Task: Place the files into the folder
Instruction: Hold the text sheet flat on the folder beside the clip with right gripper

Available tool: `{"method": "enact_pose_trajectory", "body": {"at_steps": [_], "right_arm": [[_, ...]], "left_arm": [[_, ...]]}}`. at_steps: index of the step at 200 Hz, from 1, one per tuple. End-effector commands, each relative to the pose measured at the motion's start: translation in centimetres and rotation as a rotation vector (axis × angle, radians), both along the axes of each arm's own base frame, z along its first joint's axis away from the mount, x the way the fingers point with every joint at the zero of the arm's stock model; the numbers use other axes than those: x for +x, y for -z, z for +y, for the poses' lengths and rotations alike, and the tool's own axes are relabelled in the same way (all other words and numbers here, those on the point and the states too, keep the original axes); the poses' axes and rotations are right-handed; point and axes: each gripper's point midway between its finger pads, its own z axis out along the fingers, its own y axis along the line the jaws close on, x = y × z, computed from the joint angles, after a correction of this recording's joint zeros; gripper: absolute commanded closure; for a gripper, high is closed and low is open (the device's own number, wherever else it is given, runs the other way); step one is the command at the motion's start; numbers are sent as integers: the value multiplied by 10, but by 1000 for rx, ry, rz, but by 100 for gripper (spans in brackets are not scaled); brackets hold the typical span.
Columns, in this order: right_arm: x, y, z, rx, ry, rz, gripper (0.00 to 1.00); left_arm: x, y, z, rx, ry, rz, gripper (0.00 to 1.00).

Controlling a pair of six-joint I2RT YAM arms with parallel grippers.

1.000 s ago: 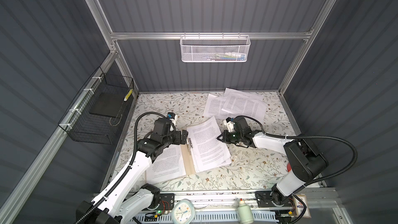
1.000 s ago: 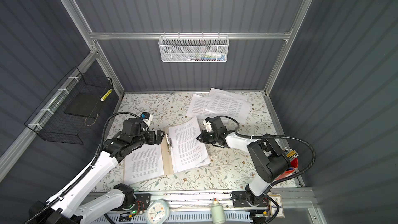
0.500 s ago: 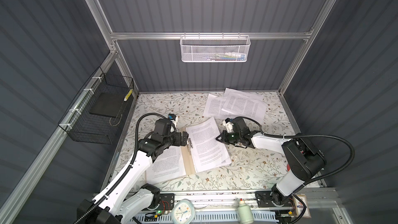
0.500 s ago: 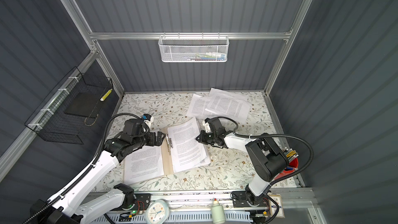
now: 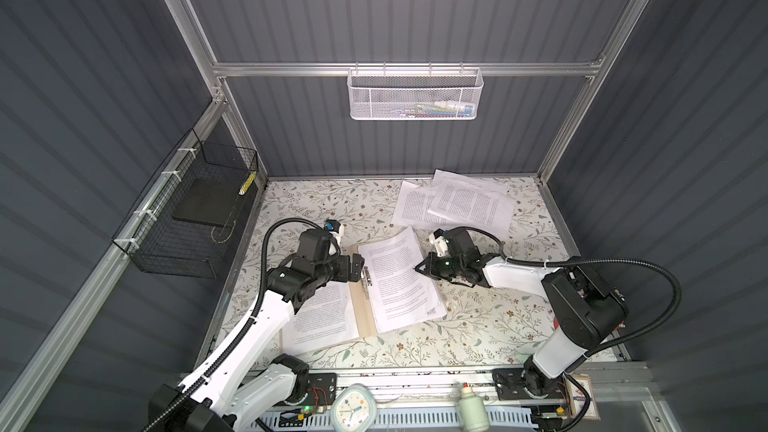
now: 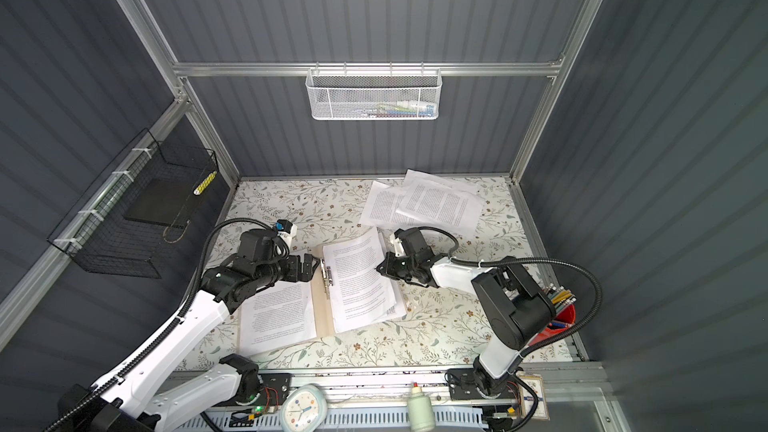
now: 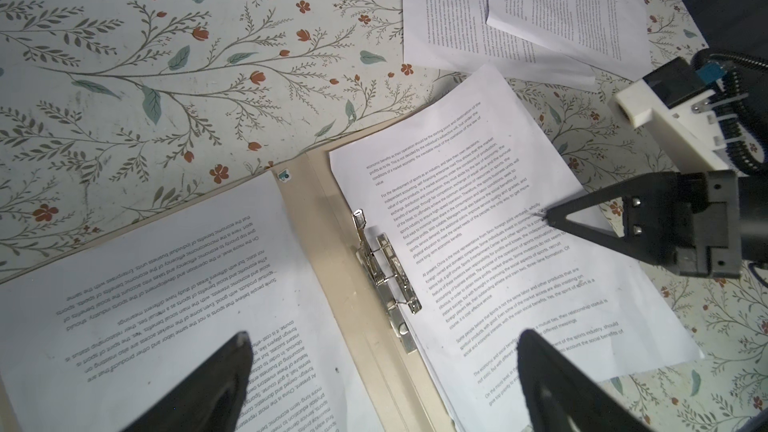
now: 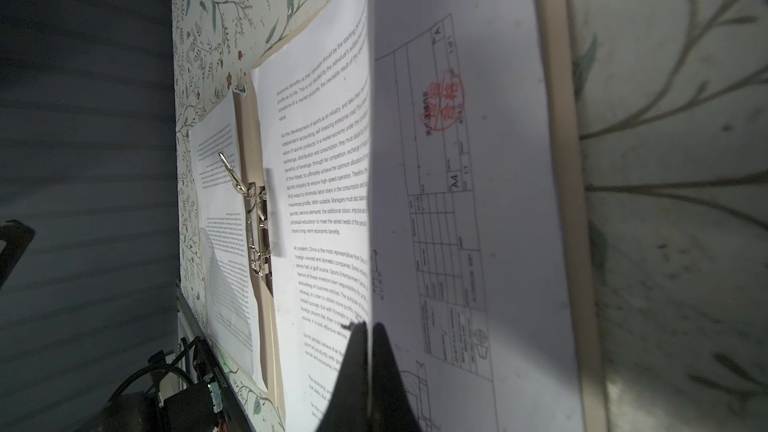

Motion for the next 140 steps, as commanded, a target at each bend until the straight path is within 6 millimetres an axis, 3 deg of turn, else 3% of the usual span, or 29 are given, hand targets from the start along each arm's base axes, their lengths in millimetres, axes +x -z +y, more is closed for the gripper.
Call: {"method": "enact_pose_trajectory", "body": {"at_steps": [1,98,140], "right_arm": [[-3,6,0,-6,9,10,100],[-6,8,2,-7,6,14,100],[-6,8,0,-16,9,6,78]], "left_arm": [[-5,1,-3,3,26,12,0],[-6,2,-2,4,26,14,0],[-5,2,-2,3,24,12,0]]}}
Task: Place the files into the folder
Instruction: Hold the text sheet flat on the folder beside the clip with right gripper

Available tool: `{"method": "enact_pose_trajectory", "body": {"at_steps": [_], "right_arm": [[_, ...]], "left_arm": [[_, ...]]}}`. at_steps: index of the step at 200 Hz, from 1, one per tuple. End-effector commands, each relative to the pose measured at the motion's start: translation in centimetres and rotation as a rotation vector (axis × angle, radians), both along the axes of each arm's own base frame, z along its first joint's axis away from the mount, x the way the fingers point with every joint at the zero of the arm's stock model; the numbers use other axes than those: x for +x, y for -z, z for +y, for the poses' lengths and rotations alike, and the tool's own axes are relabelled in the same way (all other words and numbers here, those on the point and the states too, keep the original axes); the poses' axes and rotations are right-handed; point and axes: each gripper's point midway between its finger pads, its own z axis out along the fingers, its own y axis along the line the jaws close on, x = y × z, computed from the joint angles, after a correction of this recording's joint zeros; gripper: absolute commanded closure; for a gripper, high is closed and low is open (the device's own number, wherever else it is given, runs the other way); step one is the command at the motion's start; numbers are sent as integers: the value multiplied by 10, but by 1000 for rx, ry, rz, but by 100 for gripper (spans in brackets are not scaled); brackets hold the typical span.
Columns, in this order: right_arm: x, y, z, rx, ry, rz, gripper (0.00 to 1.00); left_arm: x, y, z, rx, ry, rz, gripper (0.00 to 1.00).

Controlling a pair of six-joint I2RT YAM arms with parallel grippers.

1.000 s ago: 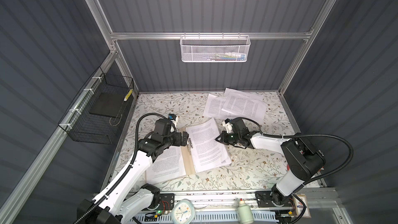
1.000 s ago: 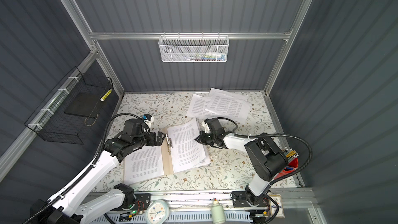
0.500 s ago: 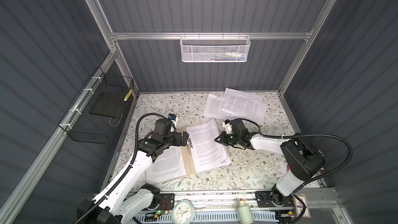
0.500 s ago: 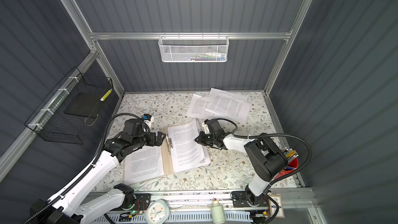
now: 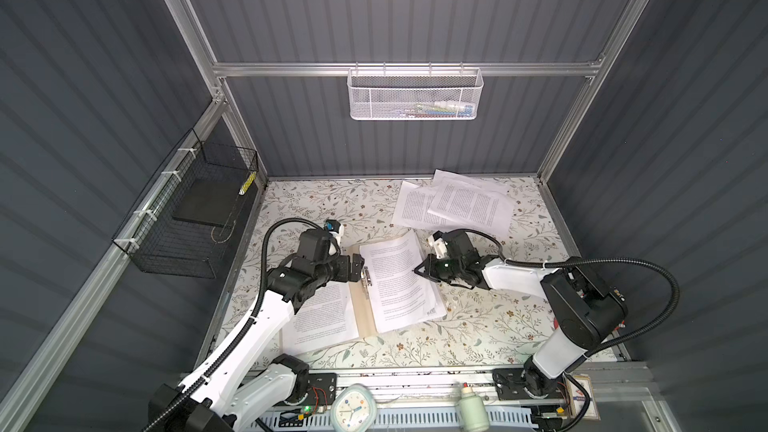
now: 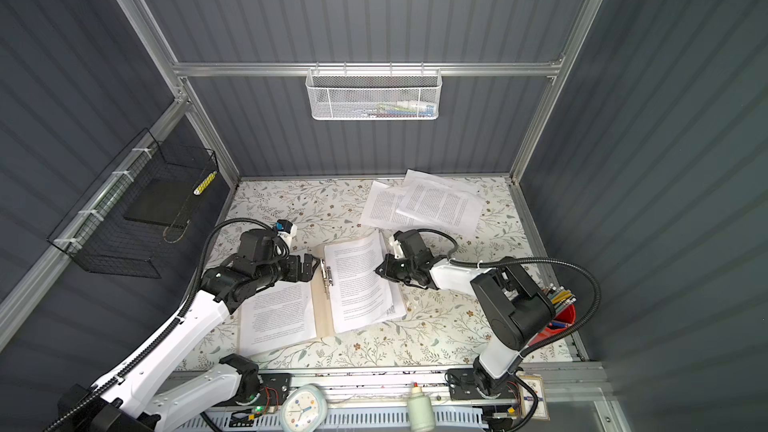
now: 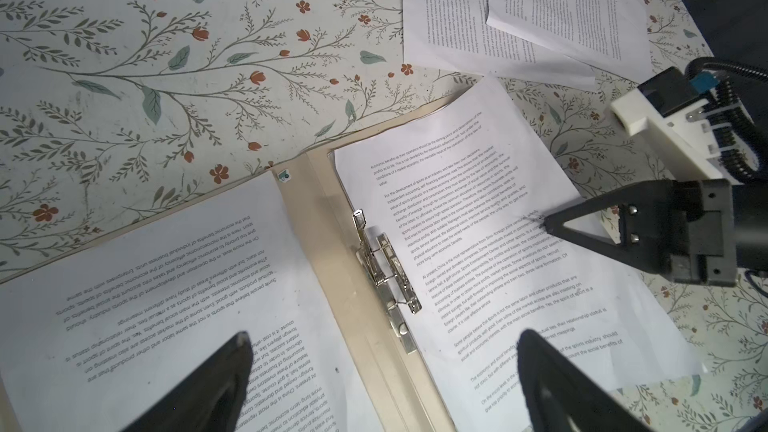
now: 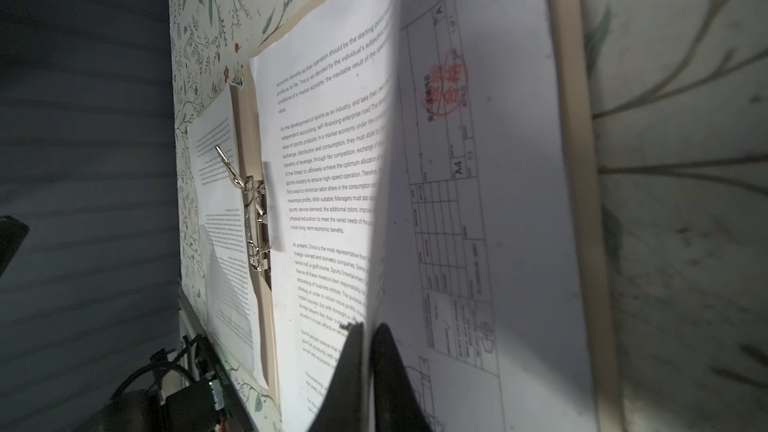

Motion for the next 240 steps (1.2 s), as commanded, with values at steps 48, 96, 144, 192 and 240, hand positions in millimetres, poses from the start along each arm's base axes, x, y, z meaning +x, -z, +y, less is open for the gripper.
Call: {"method": "enact_pose_trajectory", "body": {"at_steps": [48,96,144,192,240], "right_arm": [[1,6,-3,-38,8,-4,56],[3,11,-7,-76,29,8,49],[6,13,-4,-71,36,17,50],[8,13,-2,-66,36,17,50],[11,10,-16,-119,82,-22,37]], "left_arm": [[-6,2,-2,3,24,14,0],[-5,3,-3,5,24,16,0],[-4,4,-4,5,28,20,0],[-4,5,-4,6,30,25,0],[-2,5,-5,6,29,23,0]]}}
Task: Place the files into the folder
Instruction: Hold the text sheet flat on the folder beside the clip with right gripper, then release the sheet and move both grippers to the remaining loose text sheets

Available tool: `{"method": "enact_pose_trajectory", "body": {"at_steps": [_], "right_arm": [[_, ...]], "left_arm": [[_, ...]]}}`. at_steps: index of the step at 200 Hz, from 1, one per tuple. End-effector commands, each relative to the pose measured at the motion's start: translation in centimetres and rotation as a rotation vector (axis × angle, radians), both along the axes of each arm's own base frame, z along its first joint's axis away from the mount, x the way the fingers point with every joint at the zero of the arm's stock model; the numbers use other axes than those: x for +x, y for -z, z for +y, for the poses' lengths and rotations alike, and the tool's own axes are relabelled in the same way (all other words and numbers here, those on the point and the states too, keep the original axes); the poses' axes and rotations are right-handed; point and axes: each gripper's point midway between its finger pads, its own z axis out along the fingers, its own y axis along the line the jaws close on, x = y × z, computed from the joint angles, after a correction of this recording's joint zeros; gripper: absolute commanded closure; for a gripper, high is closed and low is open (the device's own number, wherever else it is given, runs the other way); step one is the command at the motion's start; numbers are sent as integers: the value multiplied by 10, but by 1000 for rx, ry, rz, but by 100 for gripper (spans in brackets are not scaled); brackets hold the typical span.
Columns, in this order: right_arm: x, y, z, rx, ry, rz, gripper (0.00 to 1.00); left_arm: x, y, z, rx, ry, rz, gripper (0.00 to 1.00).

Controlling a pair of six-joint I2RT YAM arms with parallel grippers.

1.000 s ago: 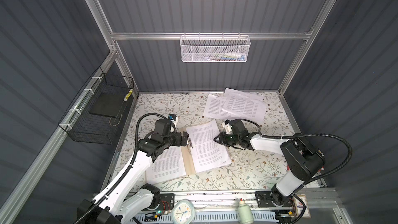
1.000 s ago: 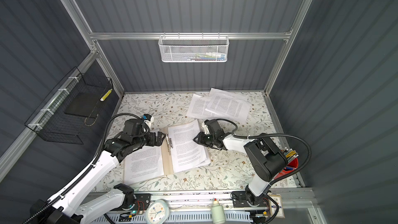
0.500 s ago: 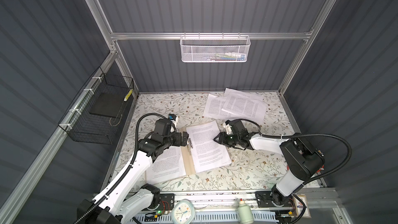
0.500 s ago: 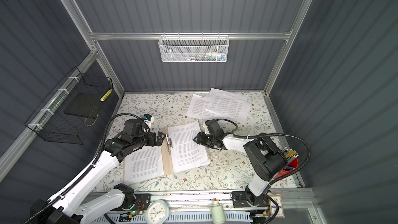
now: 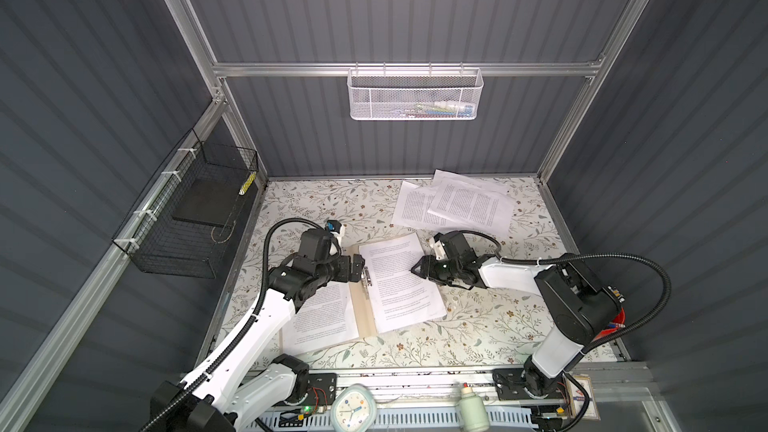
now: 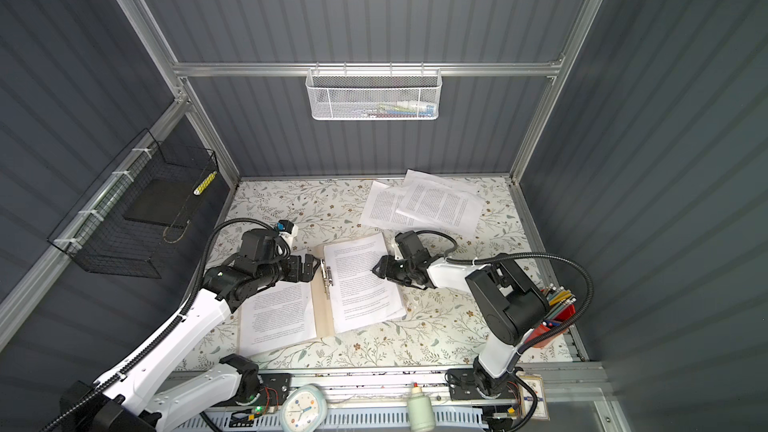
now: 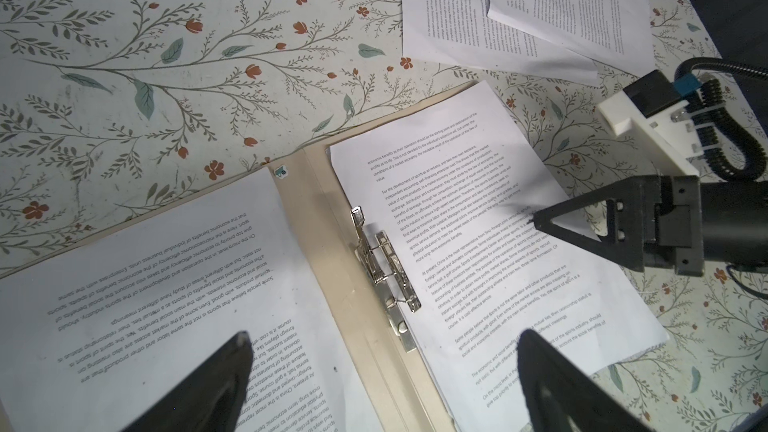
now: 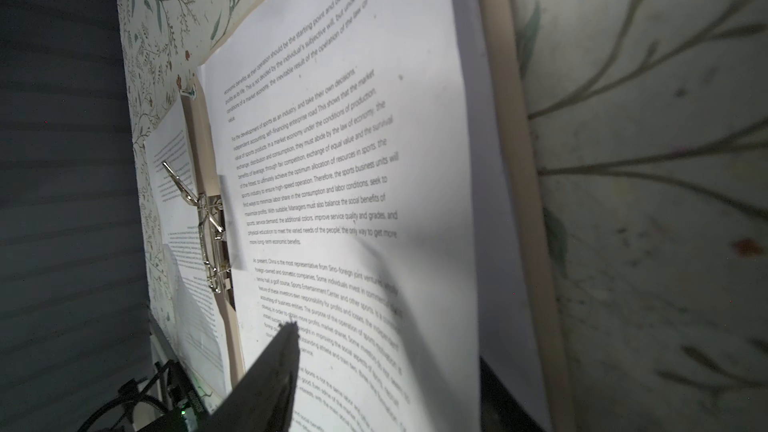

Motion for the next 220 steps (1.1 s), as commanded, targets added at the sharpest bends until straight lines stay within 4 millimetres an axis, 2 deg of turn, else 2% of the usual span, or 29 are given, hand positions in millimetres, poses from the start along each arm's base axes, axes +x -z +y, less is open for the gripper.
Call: {"method": "enact_pose_trajectory", "body": {"at_steps": [1,55,85,115,159,192,220], "right_arm": [[6,-8,-8,-43,35,-44,36],[14,-22,-34,-132,71,-76,20],[32,-37,-61,-143,106,-98,14],[68,-50,-98,-191,154,-107,10],[134,-46,-160,-198,324,-65,6],[179,-36,-180,-201,375,-28,6],[198,-31,-193,-138,421,-4,5]], "left_arm": [[-2,1,-3,4,24,9,0],[1,-5,-7,-20,13,11,0],[6,-15,-19,-68,40,21,0],[18,-14,-40,-124,87,66,0],[54,-6,-80,-185,92,110,0],[89,13,-118,-185,116,165,0],[123,23,-149,-183,133,183,0]]}}
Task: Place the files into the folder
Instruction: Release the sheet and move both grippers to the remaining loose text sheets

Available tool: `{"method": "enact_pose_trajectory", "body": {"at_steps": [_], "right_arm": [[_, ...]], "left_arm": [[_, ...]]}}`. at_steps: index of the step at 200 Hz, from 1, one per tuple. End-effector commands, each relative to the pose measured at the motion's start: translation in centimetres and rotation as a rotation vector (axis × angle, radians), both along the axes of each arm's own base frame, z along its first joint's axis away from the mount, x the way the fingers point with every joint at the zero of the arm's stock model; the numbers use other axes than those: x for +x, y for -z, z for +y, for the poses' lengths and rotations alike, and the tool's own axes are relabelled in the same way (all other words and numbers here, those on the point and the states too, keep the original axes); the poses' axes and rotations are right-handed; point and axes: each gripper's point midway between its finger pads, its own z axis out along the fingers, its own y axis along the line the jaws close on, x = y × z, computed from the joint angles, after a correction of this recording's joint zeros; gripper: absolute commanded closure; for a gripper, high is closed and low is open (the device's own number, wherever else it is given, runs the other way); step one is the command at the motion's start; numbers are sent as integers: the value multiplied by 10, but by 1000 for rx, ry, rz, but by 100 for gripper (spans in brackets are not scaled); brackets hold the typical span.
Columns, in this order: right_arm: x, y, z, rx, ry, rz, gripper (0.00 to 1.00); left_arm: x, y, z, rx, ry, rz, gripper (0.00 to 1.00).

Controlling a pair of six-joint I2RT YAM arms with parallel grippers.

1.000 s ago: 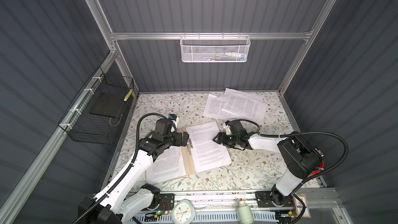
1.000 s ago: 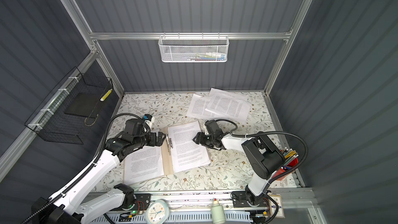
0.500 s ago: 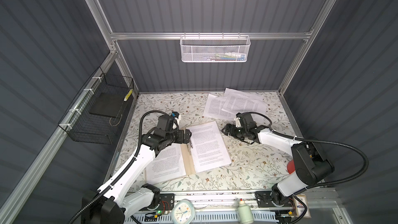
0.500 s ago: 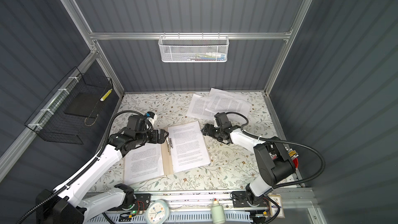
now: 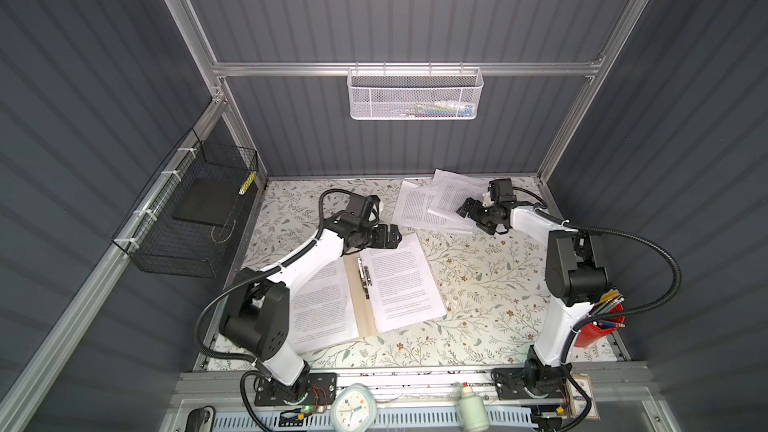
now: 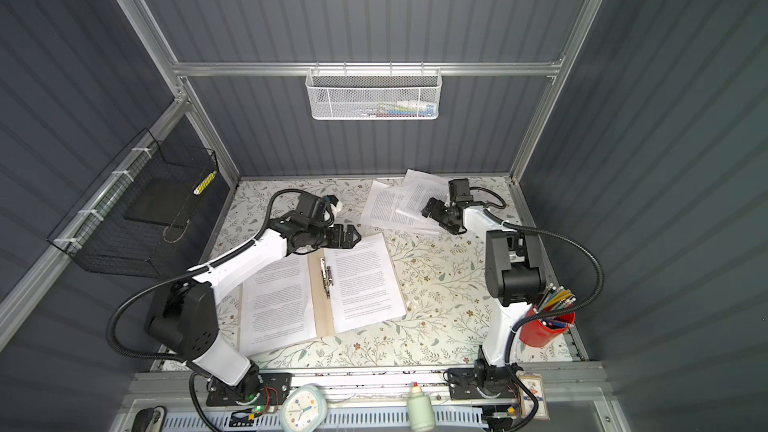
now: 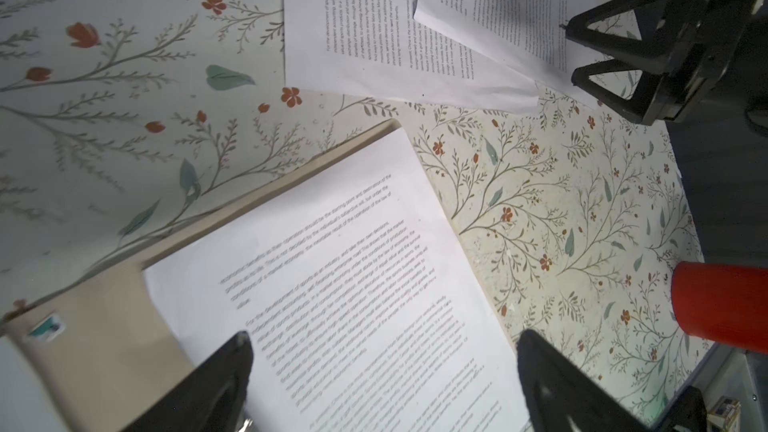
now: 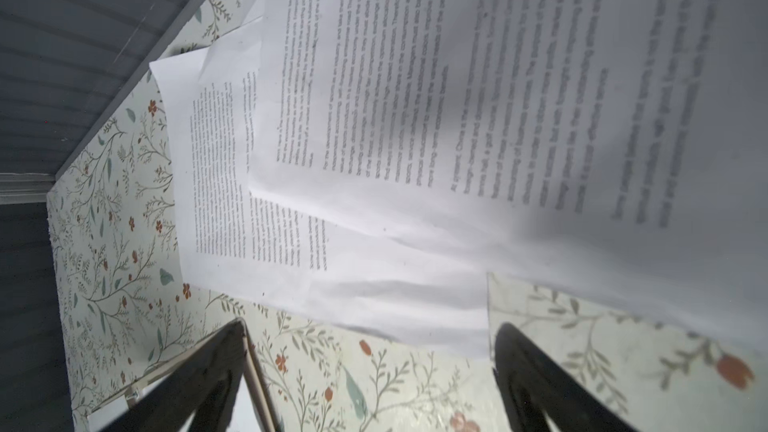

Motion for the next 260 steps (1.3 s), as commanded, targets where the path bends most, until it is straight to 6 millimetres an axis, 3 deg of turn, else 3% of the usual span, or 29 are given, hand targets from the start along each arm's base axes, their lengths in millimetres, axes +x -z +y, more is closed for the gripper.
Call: {"method": "enact_pose_trajectory", "body": {"at_steps": [1,8,61,121,194,260], "right_arm": [[5,3,-9,51,21,41,5],[6,3,-6,94,6,51,6],[-12,18,-6,139,26,99,6],[-32,36,0,200,47,144,6],[-45,45,2,229,65,172,7],[-39,48,3,265,108,180,7]], "left_arm": [[24,-3,-25,-41,9,0,0],[38,-9,-35,-60,10,-14,0],[102,26,-80,-63,51,11,0],[144,51,-108,-70,97,-13,0],[153,91,-105,-53,101,19,0],[129,134,-96,-1,115,120,0]]}}
